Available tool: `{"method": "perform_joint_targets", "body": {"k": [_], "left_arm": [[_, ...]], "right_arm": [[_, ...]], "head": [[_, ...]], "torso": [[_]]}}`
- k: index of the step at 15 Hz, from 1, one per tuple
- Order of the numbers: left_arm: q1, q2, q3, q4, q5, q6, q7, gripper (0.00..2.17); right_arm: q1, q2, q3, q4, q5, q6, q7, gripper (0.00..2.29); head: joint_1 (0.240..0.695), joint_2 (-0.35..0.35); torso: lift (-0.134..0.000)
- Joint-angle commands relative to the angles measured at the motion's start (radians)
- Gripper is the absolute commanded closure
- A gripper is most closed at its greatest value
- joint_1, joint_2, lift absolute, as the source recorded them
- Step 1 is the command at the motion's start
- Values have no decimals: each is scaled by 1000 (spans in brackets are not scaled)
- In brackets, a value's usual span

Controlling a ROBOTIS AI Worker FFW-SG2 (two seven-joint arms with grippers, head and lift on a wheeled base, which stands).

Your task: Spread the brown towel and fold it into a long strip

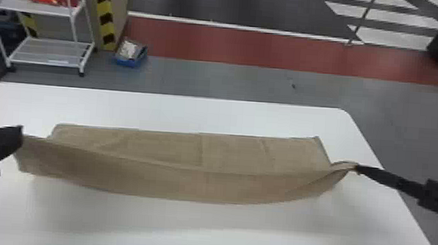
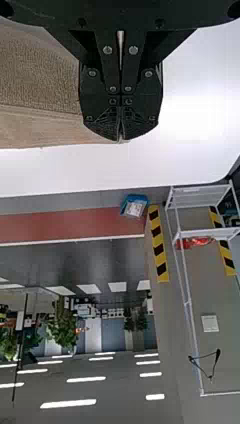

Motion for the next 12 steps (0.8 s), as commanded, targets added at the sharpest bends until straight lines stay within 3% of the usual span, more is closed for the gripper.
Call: {"method": "perform_joint_targets", "body": {"k": [1,5,12], "left_arm": [[-69,12,-3,103,-4,-3,-4,1420],[-213,13,-23,280,-4,-12,-7,1420],[-297,13,-80,409,-33,-58,-4,1416]], "right_arm": [[-109,-6,66,109,36,-3,-24,1372],[-313,-22,195,371,82,-125,-84,1372],[-382,-4,284,477,111,-217,-212,1372]], "head": [[695,-118],[695,-78],[695,-72]], "torso": [[-123],[-123],[-123]]}}
